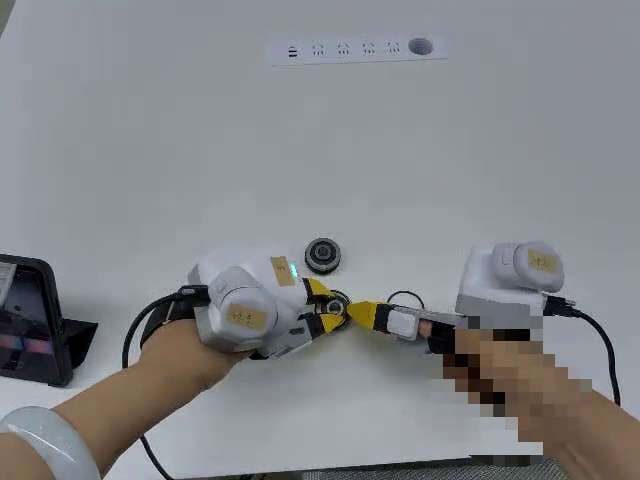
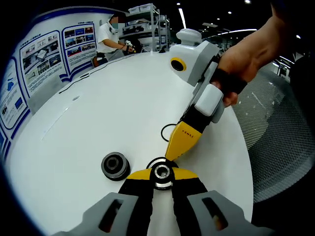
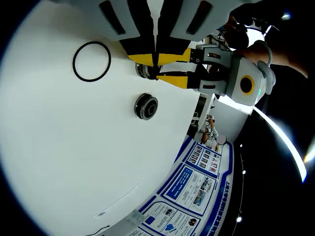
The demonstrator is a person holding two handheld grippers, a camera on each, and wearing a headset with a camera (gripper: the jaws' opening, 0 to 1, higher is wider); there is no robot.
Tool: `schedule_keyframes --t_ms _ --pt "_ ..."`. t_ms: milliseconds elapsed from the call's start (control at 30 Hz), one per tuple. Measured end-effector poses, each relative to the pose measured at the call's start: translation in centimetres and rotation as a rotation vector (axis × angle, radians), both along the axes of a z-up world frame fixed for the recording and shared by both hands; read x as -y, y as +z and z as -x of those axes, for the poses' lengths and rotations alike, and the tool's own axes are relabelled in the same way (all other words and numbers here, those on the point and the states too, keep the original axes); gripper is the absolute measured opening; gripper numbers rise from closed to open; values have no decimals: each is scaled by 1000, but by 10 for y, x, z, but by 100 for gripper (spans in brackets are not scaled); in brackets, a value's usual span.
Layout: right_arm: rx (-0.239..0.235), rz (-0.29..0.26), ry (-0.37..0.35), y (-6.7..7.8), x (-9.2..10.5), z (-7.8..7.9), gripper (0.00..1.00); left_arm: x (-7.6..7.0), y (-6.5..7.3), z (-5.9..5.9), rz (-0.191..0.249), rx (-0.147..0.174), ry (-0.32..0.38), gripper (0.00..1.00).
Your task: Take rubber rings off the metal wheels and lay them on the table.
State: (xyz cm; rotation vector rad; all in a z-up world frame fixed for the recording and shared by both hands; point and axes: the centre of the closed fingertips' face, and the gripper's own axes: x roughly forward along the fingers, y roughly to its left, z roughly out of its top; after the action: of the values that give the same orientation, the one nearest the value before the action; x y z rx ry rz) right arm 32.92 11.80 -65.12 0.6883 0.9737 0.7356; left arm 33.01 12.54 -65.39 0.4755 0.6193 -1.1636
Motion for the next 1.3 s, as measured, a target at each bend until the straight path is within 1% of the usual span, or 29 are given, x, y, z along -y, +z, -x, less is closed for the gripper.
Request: schedule_keyframes --t_ms 33,100,300,500,833,1000,1133,1300 --pt "-1 1 0 0 0 0 2 0 1 0 1 4 0 15" --pt "0 4 0 -1 1 0 2 1 3 0 14 3 2 18" --pt "-4 6 -1 -1 1 0 2 -1 5 0 13 14 2 21" --pt "-3 1 -1 0 0 0 2 -6 5 1 19 19 12 29" --pt "1 -11 4 6 -3 0 2 -13 2 3 28 9 41 38" --pt "5 -18 4 9 -4 1 2 -16 2 3 34 8 55 43" --pt "6 -26 5 12 -5 3 2 -18 3 2 36 9 68 47" --pt "7 -40 4 17 -5 6 2 -21 1 3 36 6 77 50"
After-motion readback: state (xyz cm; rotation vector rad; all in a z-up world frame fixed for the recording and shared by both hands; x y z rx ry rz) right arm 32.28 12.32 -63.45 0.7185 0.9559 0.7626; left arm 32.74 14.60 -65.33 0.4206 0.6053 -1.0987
